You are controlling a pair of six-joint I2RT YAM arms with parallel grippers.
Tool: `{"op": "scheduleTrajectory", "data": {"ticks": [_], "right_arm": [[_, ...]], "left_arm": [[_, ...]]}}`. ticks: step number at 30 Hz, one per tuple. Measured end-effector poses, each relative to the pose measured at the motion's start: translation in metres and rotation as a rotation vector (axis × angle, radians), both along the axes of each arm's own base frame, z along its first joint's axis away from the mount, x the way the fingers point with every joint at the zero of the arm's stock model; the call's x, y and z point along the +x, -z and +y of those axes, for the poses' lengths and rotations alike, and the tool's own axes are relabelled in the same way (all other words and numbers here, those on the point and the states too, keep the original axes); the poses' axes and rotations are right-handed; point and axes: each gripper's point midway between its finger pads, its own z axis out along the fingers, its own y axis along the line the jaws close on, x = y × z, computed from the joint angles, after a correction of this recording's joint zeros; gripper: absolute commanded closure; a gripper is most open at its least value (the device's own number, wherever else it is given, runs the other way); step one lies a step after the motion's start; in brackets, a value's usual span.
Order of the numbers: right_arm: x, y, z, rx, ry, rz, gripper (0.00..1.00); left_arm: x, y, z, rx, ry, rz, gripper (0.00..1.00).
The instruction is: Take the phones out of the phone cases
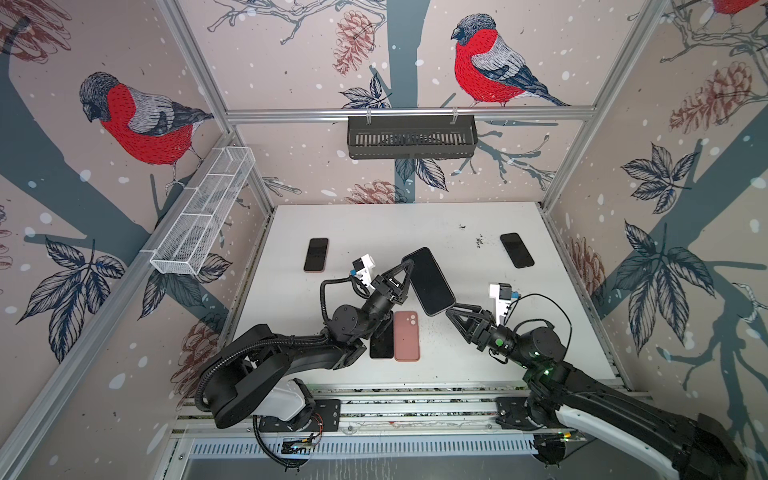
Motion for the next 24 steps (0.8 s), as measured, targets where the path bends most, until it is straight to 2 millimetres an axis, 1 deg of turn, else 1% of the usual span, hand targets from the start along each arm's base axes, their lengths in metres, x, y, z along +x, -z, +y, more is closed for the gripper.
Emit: {"op": "scheduleTrajectory", "data": {"ticks": [6,11,15,16,18,22,24], "right_arm": [[0.007,0.002,-0.006,0.007,0.017,0.019,0.52],[0.017,0.004,-0.012,0.011,0.050,0.039,0.54],[0.024,0.005,-0.017,0.012,0.076,0.053,0.60],[0.025,0.006,-0.018,0.011,0.080,0.060,0.63],[0.028,0.008,-0.020,0.013,0.083,0.079,0.76],[0.024,0.006,-0.019,0.023,0.054,0.097,0.97],[0.023,0.007,-0.019,0.024,0.046,0.110,0.99]], "left_arm": [[0.002,0.002,-0.007,0.001,-0.004,0.007,1.00],[-0.004,0.010,-0.020,0.028,0.044,0.004,1.00],[-0.005,0.019,-0.027,0.050,0.066,0.011,1.00],[-0.004,0.022,-0.029,0.056,0.068,0.016,1.00],[-0.004,0.027,-0.031,0.068,0.073,0.023,1.00],[-0.003,0.039,-0.036,0.082,0.089,0.041,1.00],[-0.001,0.045,-0.037,0.083,0.091,0.052,1.00]]}}
